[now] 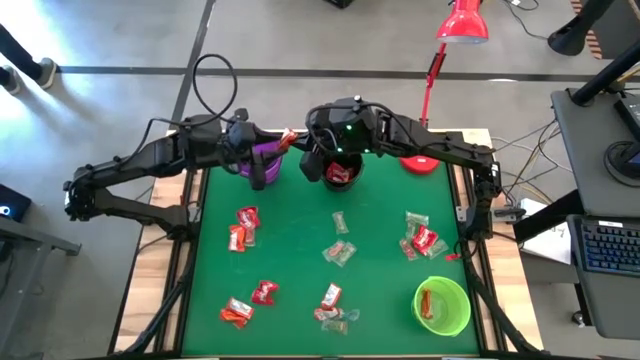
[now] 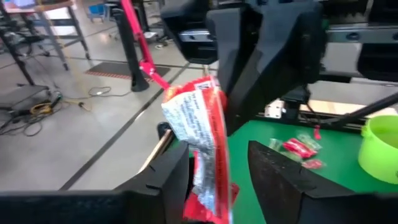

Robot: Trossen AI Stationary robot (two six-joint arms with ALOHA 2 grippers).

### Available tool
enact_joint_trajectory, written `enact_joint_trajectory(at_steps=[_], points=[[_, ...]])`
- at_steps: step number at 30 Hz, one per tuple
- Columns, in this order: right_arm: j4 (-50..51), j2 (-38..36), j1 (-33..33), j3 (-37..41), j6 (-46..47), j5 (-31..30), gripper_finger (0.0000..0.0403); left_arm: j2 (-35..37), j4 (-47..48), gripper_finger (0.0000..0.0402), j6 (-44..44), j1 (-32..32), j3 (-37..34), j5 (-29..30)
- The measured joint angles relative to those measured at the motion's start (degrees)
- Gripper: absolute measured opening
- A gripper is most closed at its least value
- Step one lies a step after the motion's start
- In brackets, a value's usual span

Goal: Sort candy
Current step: Put the orange chocolate into the green bucket

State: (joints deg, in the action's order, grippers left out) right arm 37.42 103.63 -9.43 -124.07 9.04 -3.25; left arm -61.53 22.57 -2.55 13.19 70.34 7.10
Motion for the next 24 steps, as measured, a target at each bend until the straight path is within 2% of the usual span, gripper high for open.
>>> enact_joint_trajectory(at_steps=[8,12,20,24], points=[[0.28,0.00,0.02,0.00,-0.15,0.09,0.0008,-0.38,0.35,0.0144,-1.55,0.02,-0.25,0.34],[-0.83,0.00,0.02,0.00,-0.32,0.22,0.0008,-0.97,0.24,0.0110,-2.48,0.04,-0.27,0.47],[-2.06,0.00,0.02,-0.13,-0.29,0.44,0.0009,-2.20,0.04,0.0012,-3.02,0.04,0.08,0.45],[-2.09,0.00,0.02,-0.15,-0.30,0.44,0.0019,-2.21,-0.15,0.0011,-3.54,0.07,0.08,0.45]])
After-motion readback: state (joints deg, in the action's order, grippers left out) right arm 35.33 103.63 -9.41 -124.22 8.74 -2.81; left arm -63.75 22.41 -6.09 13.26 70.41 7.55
